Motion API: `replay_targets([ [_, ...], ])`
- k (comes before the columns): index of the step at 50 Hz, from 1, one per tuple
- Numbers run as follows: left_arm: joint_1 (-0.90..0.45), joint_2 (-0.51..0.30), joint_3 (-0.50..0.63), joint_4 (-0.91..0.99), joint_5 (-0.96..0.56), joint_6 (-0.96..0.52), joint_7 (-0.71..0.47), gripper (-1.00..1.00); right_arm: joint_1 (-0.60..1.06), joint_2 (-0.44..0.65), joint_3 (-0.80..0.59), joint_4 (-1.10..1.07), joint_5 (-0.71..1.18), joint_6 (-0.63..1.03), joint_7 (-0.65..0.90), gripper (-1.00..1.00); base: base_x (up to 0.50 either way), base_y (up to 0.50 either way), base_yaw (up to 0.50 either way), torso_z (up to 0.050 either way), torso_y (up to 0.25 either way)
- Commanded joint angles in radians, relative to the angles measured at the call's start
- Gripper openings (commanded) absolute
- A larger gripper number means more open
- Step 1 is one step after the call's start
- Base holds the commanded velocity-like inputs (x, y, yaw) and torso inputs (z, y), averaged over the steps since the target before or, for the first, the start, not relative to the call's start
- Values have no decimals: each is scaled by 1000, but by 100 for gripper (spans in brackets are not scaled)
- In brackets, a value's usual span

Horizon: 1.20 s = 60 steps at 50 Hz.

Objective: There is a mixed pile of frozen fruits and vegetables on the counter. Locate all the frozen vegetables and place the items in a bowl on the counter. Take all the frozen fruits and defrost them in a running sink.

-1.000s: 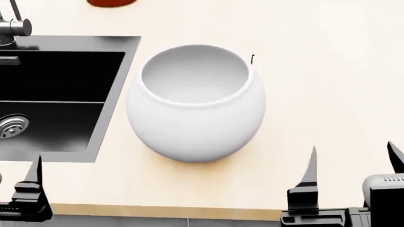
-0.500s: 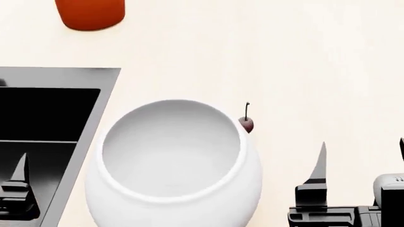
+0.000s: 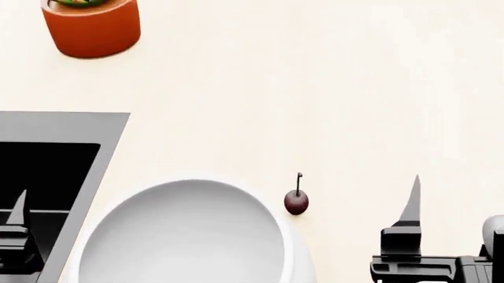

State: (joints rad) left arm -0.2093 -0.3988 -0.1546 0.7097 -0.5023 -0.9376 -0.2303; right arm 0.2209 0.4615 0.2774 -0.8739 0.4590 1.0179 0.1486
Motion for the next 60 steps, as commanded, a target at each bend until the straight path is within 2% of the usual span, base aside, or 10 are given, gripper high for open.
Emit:
replay_targets([
  [1,-4,-4,-23,-10,-16,-3,1,100,172,10,17,35,88,141,2,100,0,0,0,0,0],
  [4,-8,-5,-32,-3,-31,-26,-4,100,307,46,-61,145,91,193,-14,100,0,0,0,0,0],
  [7,-6,-9,-40,1,-36,-31,-4,100,446,-41,27,261,238,342,-68,100,0,0,0,0,0],
  [13,-7,-12,-47,3,-45,-42,-7,100,593,-20,-161,470,187,347,-89,100,0,0,0,0,0],
  [16,-8,-12,-48,6,-49,-48,-10,100,658,-67,-159,591,255,409,-155,100,0,0,0,0,0],
  [23,3,-24,-41,3,-40,-45,-13,100,811,-79,-334,881,237,425,-258,100,0,0,0,0,0],
  [28,-3,-27,-46,9,-46,-57,-20,100,862,-95,-400,993,211,405,-282,100,0,0,0,0,0],
  [33,-2,-30,-48,10,-53,-62,-18,100,946,-149,-415,1215,189,399,-302,100,0,0,0,0,0],
  [41,3,-41,-93,39,-88,-93,-20,100,1074,-179,-555,1454,129,372,-372,100,0,0,0,0,0],
  [60,2,-47,-85,33,-92,-83,-20,100,1138,-244,-684,1812,49,206,-504,100,0,0,0,0,0],
])
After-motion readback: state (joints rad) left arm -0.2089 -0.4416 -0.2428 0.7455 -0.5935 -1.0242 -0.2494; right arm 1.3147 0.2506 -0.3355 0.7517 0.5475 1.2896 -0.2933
